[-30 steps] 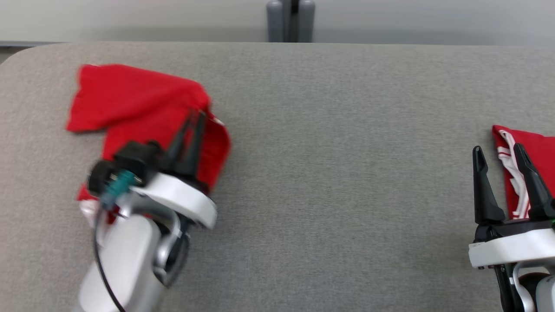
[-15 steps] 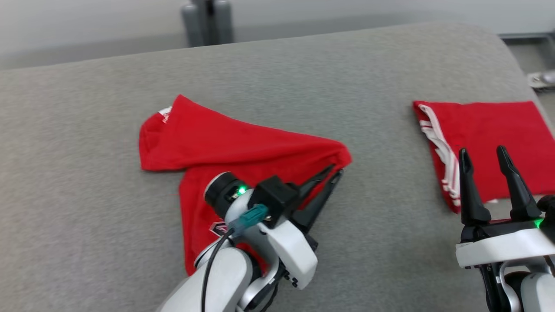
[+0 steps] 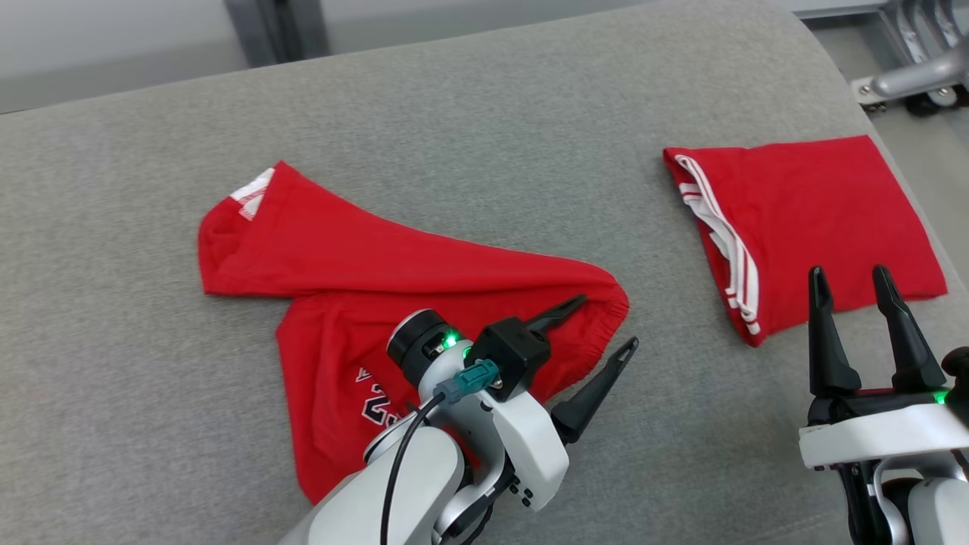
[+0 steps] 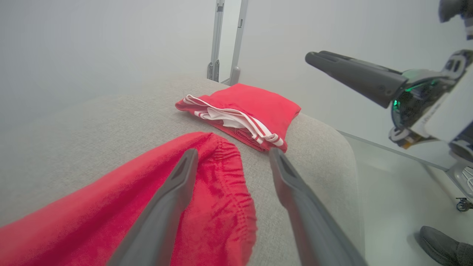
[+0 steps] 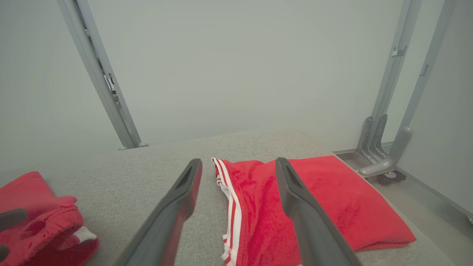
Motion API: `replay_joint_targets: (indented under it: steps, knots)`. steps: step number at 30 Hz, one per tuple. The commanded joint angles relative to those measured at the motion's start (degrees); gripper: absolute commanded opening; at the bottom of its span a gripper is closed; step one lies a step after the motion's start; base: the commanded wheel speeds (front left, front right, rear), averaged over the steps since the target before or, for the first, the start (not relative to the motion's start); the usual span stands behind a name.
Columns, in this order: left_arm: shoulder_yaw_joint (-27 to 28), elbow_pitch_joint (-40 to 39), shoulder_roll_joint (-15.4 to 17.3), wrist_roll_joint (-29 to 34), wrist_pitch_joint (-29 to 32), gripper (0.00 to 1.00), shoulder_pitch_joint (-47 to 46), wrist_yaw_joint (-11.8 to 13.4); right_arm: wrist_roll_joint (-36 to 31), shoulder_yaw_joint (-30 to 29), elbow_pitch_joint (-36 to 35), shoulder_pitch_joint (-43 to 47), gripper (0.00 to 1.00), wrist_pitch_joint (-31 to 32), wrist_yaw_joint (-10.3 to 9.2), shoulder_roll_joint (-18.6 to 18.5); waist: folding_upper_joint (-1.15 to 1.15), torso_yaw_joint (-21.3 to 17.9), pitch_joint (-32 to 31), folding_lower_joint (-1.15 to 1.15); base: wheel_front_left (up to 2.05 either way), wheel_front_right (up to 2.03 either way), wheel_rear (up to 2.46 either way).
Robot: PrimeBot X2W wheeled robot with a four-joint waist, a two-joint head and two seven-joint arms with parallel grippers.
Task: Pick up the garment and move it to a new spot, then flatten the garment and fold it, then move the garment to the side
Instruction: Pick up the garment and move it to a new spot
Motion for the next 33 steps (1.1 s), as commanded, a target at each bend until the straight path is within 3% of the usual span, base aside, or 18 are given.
replay_joint_targets:
  steps: [1,4,9,14,20,22,28,33]
  knots:
    - [0.2,-0.2,0.3,-0.1,-1.1,1.0,-0.5,0.1,-0.4,-0.4,0.0,-1.0,1.0,-0.4,0.02,-0.2,0.0,1.7,-1.0,0.0,0.0,0.0,0.0]
    - [0.6,-1.0,0.4,-0.9,-2.2,1.0,0.2,0.1,-0.5,-0.8,0.0,-0.8,1.0,-0.1,0.02,-0.3,0.0,3.2,-1.8,0.0,0.0,0.0,0.0]
    - [2.5,-3.6,3.4,-1.0,-3.2,1.0,1.6,1.5,-1.1,-1.0,-0.4,-0.4,1.0,0.6,0.02,-0.3,0.0,6.6,-3.6,0.0,0.0,0.0,0.0]
    - [8.7,-6.8,7.3,-0.7,-7.0,1.0,4.0,7.8,-1.8,-0.4,-1.0,0.2,1.0,0.9,0.02,-0.3,0.0,9.3,-5.2,0.0,0.0,0.0,0.0]
    - [20.1,-9.0,11.2,-4.0,-13.0,1.0,8.9,15.3,-2.5,0.5,-1.7,1.0,1.0,1.7,0.02,-0.3,0.0,12.0,-7.3,0.0,0.0,0.0,0.0]
    - [22.8,-9.2,12.3,-4.6,-14.1,1.0,10.1,16.5,-2.7,0.7,-1.7,1.5,1.0,1.9,0.02,-0.3,0.0,12.6,-8.1,0.0,0.0,0.0,0.0]
    - [28.7,-10.8,15.1,-4.6,-15.6,1.0,15.9,18.0,-4.0,1.4,-1.9,2.7,1.0,2.4,0.02,-0.3,0.0,13.5,-10.4,0.0,0.0,0.0,0.0]
    - [30.0,-13.9,16.6,-2.8,-15.9,1.0,21.9,18.7,-5.0,1.4,-2.4,4.6,1.0,3.3,0.02,-0.3,0.0,13.6,-12.8,0.0,0.0,0.0,0.0]
